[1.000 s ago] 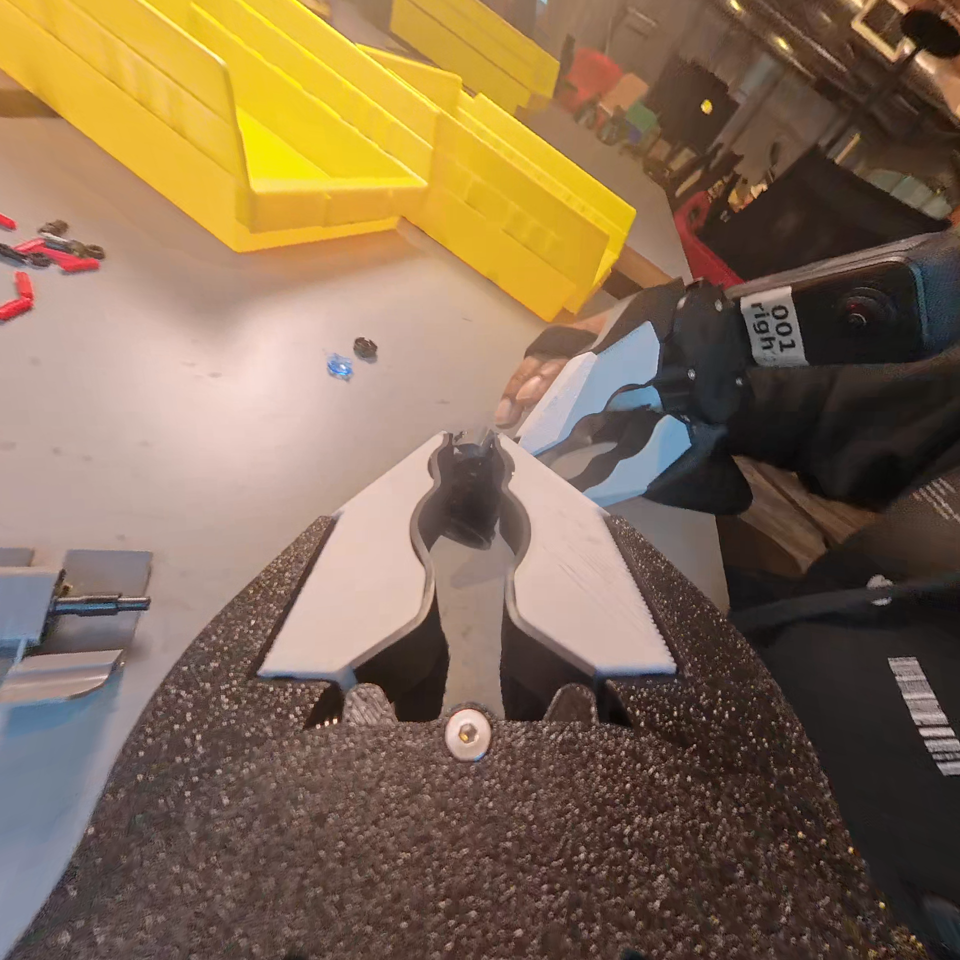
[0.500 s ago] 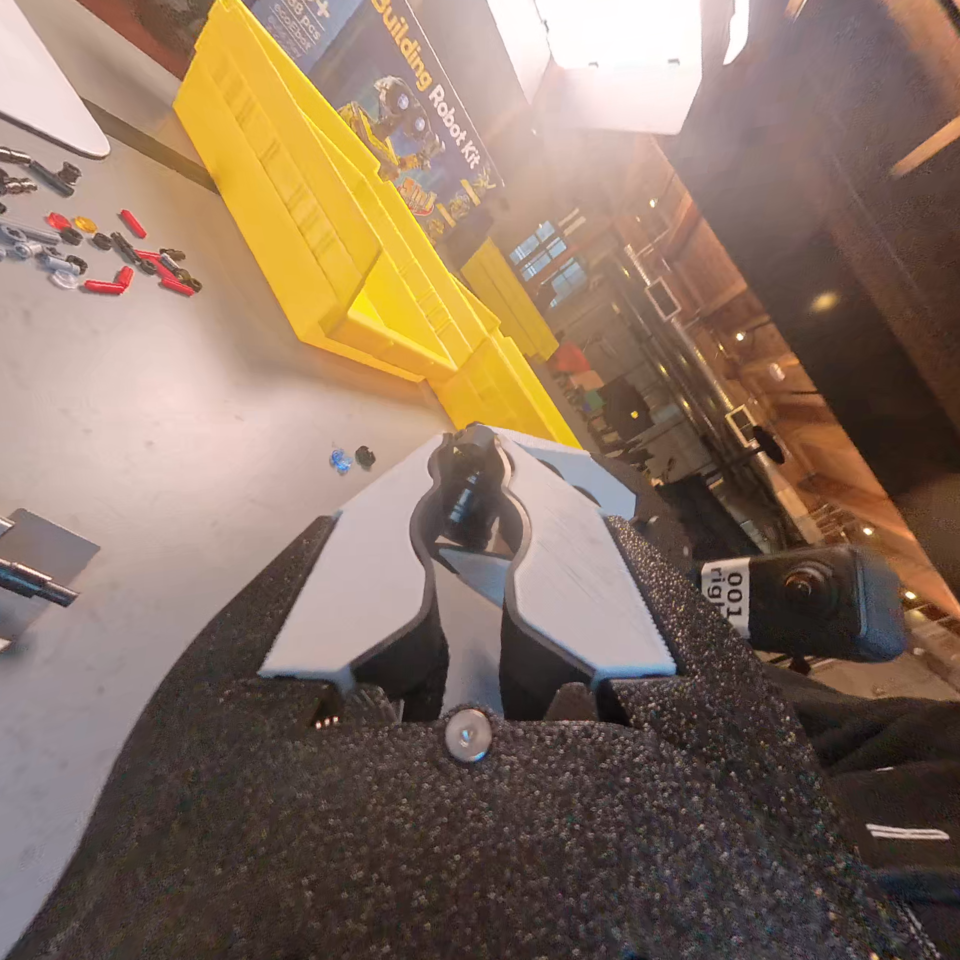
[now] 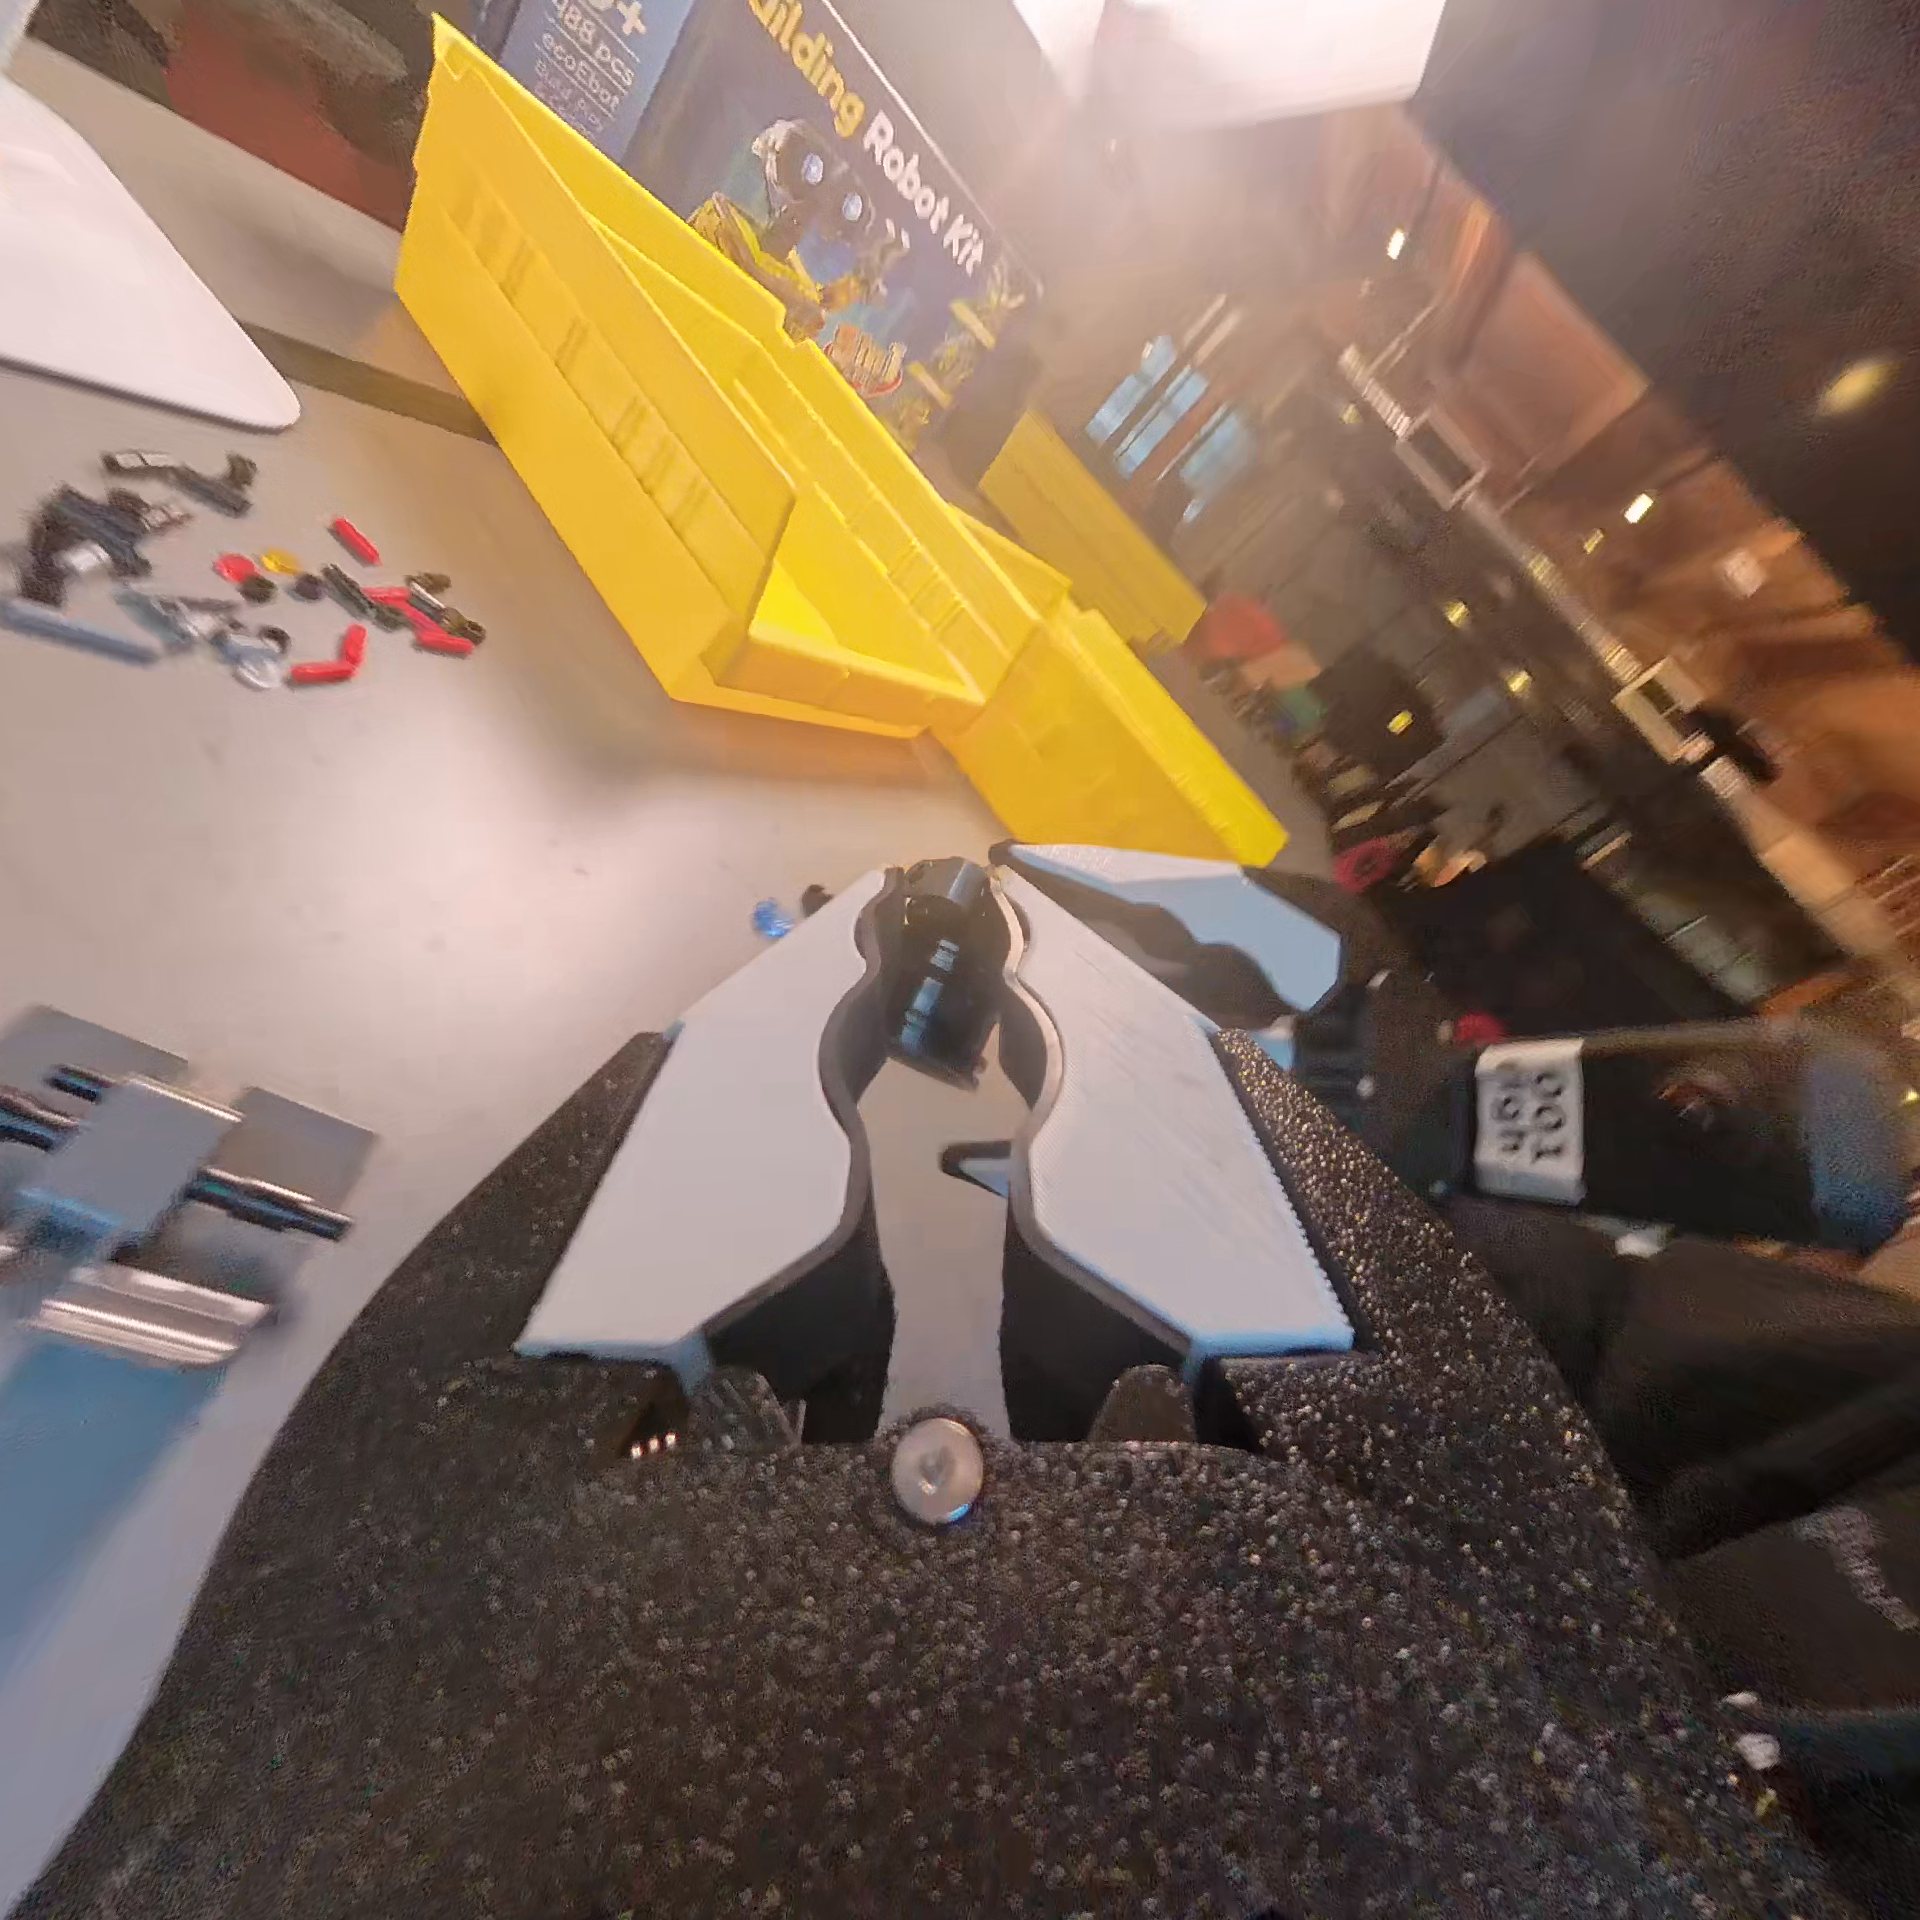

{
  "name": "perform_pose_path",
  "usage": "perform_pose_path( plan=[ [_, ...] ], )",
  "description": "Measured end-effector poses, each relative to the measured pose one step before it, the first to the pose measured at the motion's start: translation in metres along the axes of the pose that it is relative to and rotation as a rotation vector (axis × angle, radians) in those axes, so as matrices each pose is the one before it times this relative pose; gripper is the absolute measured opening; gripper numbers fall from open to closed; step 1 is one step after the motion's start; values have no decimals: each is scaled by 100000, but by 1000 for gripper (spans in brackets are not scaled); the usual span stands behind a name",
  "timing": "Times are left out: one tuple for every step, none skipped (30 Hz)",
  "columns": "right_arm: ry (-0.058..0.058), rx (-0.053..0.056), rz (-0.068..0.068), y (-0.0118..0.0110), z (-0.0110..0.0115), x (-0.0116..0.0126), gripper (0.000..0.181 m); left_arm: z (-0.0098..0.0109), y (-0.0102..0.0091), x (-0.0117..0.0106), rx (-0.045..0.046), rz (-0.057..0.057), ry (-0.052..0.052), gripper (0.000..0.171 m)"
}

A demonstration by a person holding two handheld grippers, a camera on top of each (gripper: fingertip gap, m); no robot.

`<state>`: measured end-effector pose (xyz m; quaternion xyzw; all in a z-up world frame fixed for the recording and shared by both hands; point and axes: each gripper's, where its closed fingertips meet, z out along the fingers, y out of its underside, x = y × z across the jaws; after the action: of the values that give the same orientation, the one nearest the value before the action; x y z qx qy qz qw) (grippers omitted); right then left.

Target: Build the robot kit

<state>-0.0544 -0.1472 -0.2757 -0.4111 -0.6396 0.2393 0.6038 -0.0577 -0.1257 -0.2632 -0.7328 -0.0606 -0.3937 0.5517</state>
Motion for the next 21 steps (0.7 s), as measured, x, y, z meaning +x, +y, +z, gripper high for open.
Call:
perform_pose_path(
  plan=[
    [-5821, 214, 2556, 244, -139, -383, 61, 1, 438, -206, -6049, 9220, -1943, 13],
    [-7545, -360, 2096, 492, -238, -539, 59, 30, 840, -169, -8714, 8590, -1109, 14],
    [-7119, -1282, 1689, 712, -299, -485, 56, -47, 620, -341, -6008, 6812, -2298, 14],
    [-6483, -1937, 863, 807, -337, -473, 51, -68, 404, -282, -3291, 4404, -1997, 14],
    [-6552, -1457, -293, 684, -315, -648, 43, 71, 640, 34, -4319, 1671, 568, 14],
    [-3548, -991, -671, 470, -195, -355, 36, 149, 363, 25, -1728, -673, 758, 14],
    [346, -735, -553, 257, -22, 153, 36, 208, 302, 129, -903, -1821, 1635, 14],
    [1375, -586, -153, 93, 81, 314, 35, 280, 424, 269, -1821, -1668, 2528, 14],
    [-260, -581, 429, 32, 169, 97, 34, 257, 241, 101, -660, -734, 920, 14],
    [-1153, -1016, 1243, 120, 266, -45, 34, 232, 243, 93, -1001, 14, 564, 14],
    [-1343, -1077, 1223, 183, 306, -119, 34, 215, 178, 153, -915, -315, 822, 14],
    [-1632, -341, 403, 97, 258, -255, 30, 172, 21, 93, 63, -825, 597, 14],
    [-1764, -423, -241, 86, 169, -335, 21, 149, 105, 60, -418, -773, 581, 14],
    [-323, -781, -244, 161, 125, -102, 21, 112, 159, -54, -733, -370, 85, 14],
    [-370, -666, 558, 193, 72, -28, 21, 62, 145, -107, -344, 192, -214, 14],
    [-2023, -164, 2148, 105, 13, -190, 21, 67, 194, 30, -466, 362, 686, 15],
    [-2286, -241, 3507, 119, 7, -167, 20, 21, 153, 147, -443, 1017, 1527, 15],
    [-2029, -1083, 3822, 282, 8, -79, 20, -98, 145, 314, -1147, 1788, 2680, 22],
    [-3032, -1165, 3692, 362, 4, -163, 20, -202, 272, 303, -2514, 2862, 2583, 34],
    [-2590, -1223, 3931, 405, 19, -58, 20, -250, 514, 162, -3826, 4733, 1548, 41],
    [-1711, -1981, 3382, 501, 76, 72, 20, -205, 734, -127, -4382, 5572, -473, 43]
  ],
)
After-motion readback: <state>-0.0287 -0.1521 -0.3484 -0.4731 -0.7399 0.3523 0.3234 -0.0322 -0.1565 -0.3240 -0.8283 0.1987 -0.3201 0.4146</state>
